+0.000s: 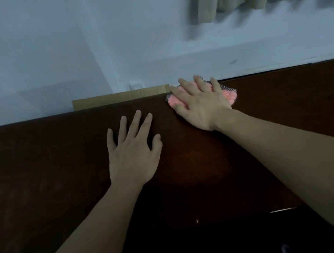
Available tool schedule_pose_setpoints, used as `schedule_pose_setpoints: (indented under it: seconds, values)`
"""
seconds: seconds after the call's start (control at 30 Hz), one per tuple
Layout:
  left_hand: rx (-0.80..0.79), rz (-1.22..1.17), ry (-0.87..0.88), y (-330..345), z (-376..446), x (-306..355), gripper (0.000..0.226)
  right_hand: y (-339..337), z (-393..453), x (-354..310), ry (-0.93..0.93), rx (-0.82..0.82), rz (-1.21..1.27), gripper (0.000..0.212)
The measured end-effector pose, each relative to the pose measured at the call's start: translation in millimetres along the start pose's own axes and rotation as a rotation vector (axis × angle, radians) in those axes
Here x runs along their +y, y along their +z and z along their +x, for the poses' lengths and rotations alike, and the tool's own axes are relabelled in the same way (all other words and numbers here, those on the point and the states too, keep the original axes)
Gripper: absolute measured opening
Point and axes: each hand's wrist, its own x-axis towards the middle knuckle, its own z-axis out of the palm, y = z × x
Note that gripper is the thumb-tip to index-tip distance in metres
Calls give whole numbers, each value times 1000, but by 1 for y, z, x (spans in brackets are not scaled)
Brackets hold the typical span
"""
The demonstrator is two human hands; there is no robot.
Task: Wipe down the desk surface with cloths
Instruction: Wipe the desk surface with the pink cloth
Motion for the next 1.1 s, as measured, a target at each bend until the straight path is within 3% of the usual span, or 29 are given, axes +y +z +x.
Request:
schedule_pose_setpoints:
  seconds: [0.33,0.73,0.97,1.1]
  values:
    - [17,-12,19,2,1,-2,61,15,-97,-22,-106,-66,-19,63]
    - [20,-27,24,2,1,-1,62,-2,2,-23,14,-15,12,56]
    - [30,-35,6,2,0,-1,62,7,-73,-28,-140,-63,-12,57]
    - [71,-24,-90,2,-2,1,66,10,-100,-21,-229,-113,-25,56]
